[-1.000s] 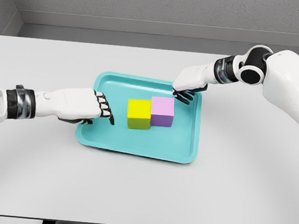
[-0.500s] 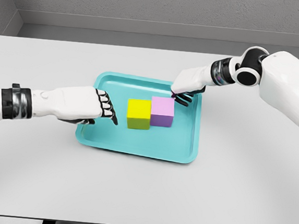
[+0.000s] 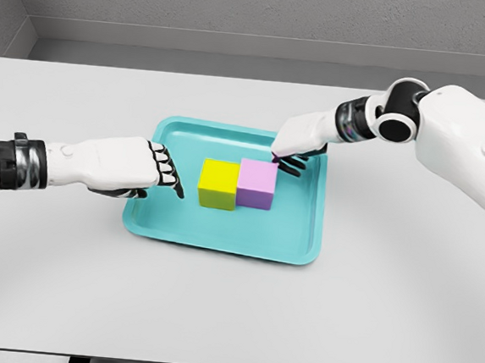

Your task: Push two cubes

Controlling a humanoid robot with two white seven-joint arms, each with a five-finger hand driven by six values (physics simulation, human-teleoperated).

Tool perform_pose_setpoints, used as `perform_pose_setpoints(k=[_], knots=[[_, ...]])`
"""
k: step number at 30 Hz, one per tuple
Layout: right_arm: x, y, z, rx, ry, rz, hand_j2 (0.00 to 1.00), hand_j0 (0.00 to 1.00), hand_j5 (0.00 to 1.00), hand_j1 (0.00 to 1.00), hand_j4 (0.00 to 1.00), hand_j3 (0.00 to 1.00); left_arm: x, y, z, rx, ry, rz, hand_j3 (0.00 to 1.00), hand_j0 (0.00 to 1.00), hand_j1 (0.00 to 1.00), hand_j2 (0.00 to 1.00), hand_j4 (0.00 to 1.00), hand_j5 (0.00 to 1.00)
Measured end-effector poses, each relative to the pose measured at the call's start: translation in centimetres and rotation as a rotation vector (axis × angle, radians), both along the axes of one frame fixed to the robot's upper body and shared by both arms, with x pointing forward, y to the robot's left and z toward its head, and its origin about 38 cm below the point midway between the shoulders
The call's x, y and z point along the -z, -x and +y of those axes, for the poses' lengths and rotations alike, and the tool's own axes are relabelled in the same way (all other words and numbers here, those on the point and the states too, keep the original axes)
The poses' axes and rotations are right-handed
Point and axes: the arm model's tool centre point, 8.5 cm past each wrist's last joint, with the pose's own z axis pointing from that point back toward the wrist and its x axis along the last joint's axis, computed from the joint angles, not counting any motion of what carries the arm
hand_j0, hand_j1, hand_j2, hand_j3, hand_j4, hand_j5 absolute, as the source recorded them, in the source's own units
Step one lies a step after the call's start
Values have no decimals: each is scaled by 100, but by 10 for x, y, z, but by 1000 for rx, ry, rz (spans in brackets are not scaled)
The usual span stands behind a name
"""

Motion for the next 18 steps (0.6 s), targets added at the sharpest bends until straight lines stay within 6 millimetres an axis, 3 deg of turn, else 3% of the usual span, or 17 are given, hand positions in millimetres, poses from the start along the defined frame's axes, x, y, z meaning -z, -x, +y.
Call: perform_pose_setpoints(k=[5,10,18], knots=[[-3,-3,-4,10,7,-8,12,12,12,12,12,12,3,1,-3,6,6,7,69,69,69,69,69,69],[-9,-8,-8,24,14,-23,12,12,12,12,12,12,19,7,-15,22,28,43,69,69,69,69,69,69],[-32,-16,-22,49,5,-59,13,13,13,13,13,13,29,18,-27,65,11,73,65,65,65,65,65,65]])
